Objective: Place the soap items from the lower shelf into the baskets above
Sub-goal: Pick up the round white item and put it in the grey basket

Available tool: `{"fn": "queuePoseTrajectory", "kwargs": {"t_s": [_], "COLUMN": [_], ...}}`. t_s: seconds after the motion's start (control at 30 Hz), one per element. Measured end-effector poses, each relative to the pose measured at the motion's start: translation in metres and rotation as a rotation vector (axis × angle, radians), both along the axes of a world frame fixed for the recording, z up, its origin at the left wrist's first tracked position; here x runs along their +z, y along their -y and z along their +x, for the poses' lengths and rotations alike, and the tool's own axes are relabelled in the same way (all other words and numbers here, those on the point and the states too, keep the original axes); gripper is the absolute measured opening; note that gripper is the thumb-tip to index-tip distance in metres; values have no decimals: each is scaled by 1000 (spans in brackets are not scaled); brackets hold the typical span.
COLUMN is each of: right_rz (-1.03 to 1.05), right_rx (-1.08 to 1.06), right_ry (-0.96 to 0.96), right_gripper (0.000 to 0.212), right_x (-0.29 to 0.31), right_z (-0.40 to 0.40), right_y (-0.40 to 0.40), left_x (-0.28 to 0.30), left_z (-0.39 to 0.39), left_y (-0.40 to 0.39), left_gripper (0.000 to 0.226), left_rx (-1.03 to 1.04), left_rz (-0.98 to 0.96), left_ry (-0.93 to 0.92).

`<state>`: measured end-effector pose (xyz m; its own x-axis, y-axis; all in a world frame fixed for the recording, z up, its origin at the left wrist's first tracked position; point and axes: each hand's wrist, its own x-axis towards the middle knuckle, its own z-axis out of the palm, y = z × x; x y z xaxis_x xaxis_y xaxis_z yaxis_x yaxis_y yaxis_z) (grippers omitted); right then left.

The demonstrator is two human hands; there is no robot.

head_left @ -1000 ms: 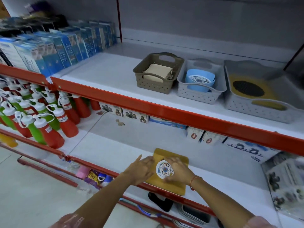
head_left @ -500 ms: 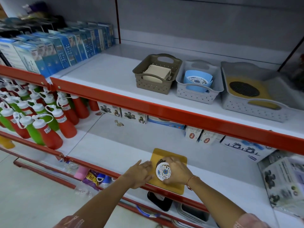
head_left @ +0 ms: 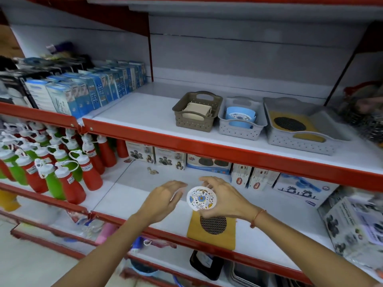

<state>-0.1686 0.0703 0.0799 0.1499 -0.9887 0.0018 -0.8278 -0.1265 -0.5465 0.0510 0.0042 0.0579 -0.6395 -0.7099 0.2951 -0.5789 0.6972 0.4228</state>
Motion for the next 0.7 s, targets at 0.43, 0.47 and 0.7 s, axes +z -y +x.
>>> {"fn": "queuePoseTrajectory", "kwargs": {"t_s": [0.43,0.47,0.7], "right_rz": [-431,-461,-398], "right_rx": [-3,-18,-215], "right_ry": [39,38,10], "right_gripper": [85,84,85], "right_x": [171,179,191], "right_z": [-32,-42,-124], "right_y": [2,8,69], "left_x": [152,157,179], "left_z": [-28,-38,-109], "left_y": [12,17,49], "left_gripper": [27,30,60], "left_rx": [-17,-25,0], "left_rz": [-363,-352,-234], "left_ry": [-286,-266,16]}}
